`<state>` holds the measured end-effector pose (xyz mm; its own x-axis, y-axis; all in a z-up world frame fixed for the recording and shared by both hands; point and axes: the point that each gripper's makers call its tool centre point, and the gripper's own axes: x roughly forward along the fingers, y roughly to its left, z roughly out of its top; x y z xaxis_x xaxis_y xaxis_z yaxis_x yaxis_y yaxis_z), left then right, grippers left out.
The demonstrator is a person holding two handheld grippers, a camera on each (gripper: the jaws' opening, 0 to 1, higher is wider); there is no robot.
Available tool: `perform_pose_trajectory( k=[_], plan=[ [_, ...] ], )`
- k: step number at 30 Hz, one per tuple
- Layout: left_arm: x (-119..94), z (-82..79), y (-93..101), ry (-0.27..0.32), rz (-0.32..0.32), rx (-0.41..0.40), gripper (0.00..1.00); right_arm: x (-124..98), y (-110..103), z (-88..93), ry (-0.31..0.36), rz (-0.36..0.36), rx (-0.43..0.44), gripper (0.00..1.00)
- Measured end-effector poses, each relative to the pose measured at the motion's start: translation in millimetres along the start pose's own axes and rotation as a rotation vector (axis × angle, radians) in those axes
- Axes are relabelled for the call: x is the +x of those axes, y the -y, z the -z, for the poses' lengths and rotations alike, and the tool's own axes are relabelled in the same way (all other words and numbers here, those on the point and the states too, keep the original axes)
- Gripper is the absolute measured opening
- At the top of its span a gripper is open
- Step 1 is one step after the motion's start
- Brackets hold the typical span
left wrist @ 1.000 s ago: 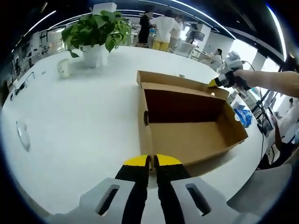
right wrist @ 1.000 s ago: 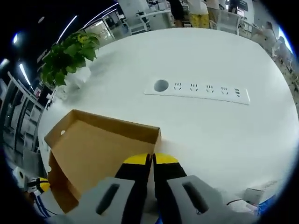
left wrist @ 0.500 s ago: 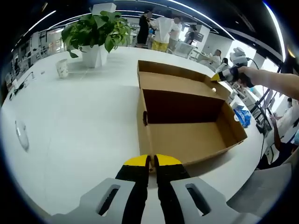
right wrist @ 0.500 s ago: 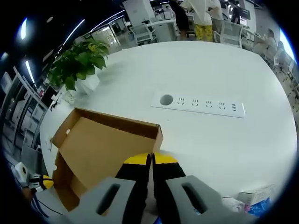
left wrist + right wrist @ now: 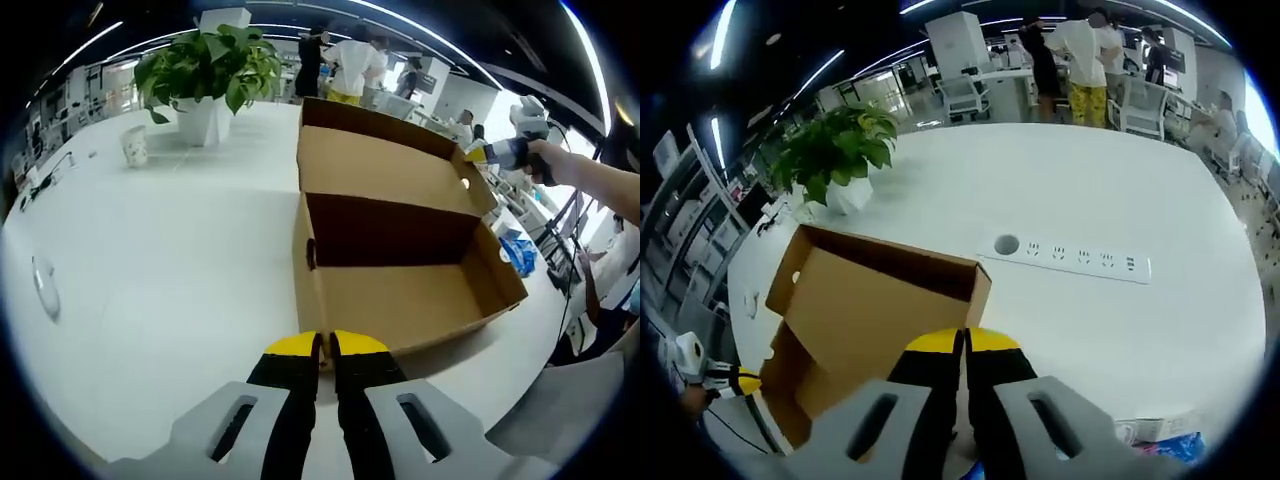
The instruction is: Operate the shoe box by opening the lid, removing the specified soft item, and placing it in the target area until the item is outside and the box remains undamaged.
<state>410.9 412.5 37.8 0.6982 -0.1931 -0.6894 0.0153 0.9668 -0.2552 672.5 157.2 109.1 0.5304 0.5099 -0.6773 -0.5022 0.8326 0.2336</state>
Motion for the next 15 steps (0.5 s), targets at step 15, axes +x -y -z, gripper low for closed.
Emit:
perform_pose_trajectory(
  k=[15],
  plan=[
    [-0.2, -0.6, -1.2, 0.005, 0.003, -0.005, 0.02, -43.2, -16.8, 5.0, 0.118, 0.025, -0.101, 0.0]
  ],
)
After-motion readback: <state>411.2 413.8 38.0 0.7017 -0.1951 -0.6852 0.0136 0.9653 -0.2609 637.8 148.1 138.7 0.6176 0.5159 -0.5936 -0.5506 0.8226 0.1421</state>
